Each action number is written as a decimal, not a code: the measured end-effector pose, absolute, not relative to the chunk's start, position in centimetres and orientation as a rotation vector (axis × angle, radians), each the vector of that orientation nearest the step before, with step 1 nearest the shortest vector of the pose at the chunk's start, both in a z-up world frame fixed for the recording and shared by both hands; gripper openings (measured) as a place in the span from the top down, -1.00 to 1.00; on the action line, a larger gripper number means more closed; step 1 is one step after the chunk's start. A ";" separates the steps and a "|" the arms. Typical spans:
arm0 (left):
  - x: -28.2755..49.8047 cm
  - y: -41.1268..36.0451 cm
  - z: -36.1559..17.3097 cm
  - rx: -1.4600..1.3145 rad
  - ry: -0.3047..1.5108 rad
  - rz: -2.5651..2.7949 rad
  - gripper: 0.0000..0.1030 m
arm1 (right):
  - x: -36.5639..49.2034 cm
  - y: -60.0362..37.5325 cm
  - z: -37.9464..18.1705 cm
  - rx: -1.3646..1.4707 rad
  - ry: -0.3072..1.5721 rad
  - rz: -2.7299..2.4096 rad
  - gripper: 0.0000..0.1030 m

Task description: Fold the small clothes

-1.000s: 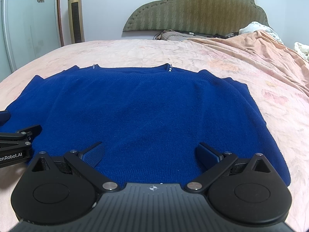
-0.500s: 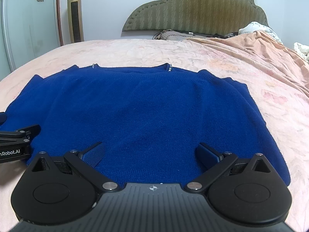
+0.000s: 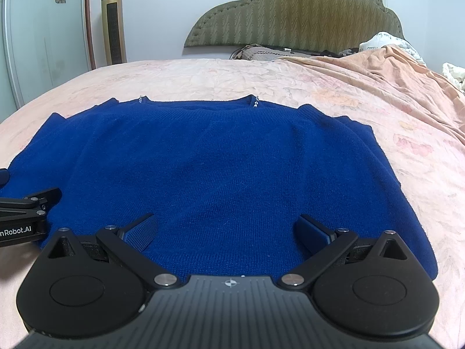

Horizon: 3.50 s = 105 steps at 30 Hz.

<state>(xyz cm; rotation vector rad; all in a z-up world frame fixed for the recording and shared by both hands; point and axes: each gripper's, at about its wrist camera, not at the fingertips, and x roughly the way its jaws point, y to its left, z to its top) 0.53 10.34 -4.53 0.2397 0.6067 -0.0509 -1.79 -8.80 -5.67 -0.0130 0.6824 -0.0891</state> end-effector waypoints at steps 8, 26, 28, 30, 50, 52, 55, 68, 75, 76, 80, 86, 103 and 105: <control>0.5 10.3 -4.5 0.241 0.606 -0.050 -0.83 | -1.8 -8.9 -5.7 -0.013 0.682 -0.089 -1.00; 0.6 10.2 -4.6 0.247 0.602 -0.044 -0.84 | -1.8 -8.9 -5.6 -0.011 0.682 -0.089 -1.00; 0.5 10.2 -4.6 0.242 0.604 -0.045 -0.84 | -1.8 -8.8 -5.6 -0.011 0.682 -0.089 -1.00; 0.5 10.2 -4.6 0.243 0.603 -0.044 -0.84 | -1.8 -8.8 -5.6 -0.011 0.682 -0.089 -1.00; 2.3 16.5 -0.7 0.120 0.583 -0.189 -0.85 | -2.5 -8.4 -4.3 -0.022 0.694 -0.093 -0.98; 4.4 19.2 0.6 0.059 0.589 -0.214 -0.85 | -3.7 -7.4 -3.1 -0.048 0.637 -0.085 -0.98; 8.9 22.9 1.1 -0.086 0.689 -0.255 -0.85 | -5.0 -3.9 -1.9 -0.176 0.586 -0.027 -0.99; 19.7 25.1 -4.0 -0.469 1.012 -0.594 -0.85 | -7.3 12.7 -7.3 -0.871 0.416 0.101 -0.96; 24.8 22.3 -4.8 -0.599 1.055 -0.625 -0.61 | -1.9 16.0 -7.7 -0.825 0.427 0.085 -0.82; 25.2 21.8 -4.9 -0.584 1.060 -0.619 -0.38 | -1.4 16.2 -7.8 -0.816 0.426 0.090 -0.78; 25.9 19.9 -4.8 -0.457 1.075 -0.548 0.71 | -0.8 15.9 -7.9 -0.785 0.470 0.142 0.11; 24.3 18.8 -2.9 -0.408 1.025 -0.455 0.78 | -2.1 15.1 -7.2 -0.720 0.471 0.205 0.84; 20.1 -2.6 6.0 -0.045 0.836 -0.430 0.78 | -9.8 -6.9 1.1 -0.021 0.385 -0.093 0.93; 20.0 -6.0 5.0 -0.007 0.849 -0.453 0.78 | -10.8 -9.7 0.1 0.074 0.391 -0.123 0.93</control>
